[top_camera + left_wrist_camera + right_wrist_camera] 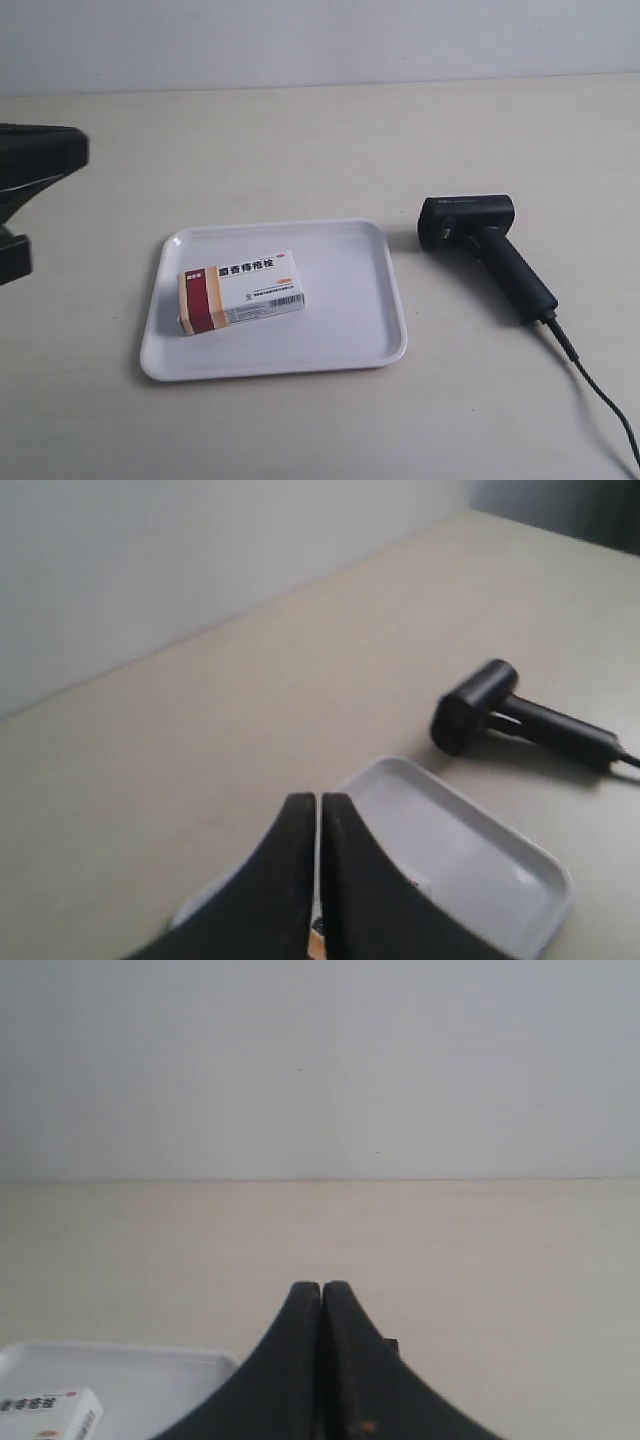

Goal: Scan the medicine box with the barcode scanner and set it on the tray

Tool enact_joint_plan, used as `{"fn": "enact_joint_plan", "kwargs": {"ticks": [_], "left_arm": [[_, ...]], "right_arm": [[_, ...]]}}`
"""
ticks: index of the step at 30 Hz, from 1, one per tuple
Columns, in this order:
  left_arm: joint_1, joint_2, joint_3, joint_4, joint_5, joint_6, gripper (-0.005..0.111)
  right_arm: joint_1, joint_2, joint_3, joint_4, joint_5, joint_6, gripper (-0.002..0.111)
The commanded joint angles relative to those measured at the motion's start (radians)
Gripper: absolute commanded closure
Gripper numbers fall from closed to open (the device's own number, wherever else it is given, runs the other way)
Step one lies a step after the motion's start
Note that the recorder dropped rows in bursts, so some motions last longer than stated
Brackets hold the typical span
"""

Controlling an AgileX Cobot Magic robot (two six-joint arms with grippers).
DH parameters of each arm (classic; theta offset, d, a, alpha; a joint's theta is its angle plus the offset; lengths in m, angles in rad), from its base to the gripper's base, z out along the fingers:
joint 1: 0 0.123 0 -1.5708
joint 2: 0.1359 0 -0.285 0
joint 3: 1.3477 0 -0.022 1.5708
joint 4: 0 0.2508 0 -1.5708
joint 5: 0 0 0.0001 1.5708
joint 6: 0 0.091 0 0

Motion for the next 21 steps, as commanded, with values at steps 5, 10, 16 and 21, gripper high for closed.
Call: {"fn": "enact_joint_plan", "kwargs": {"ticks": [5,10,16,21], "left_arm": [[0.001,-0.359,0.158,-0.097,-0.061,0.033,0.103],[0.001,-0.451,0.165,-0.097,-0.058,0.033,0.103],[0.150,-0.640,0.274,-0.095,-0.013,0.077,0.103],[0.343,-0.754,0.358,-0.095,-0.027,0.077,0.103]], "right_arm": [[0.003,-0.272,0.075,0.000,-0.024,0.137,0.108],[0.003,-0.327,0.075,0.000,-0.024,0.137,0.108],[0.003,-0.332,0.075,0.000,-0.022,0.135,0.108],[0.003,-0.332,0.075,-0.002,-0.024,0.135,0.108]]}}
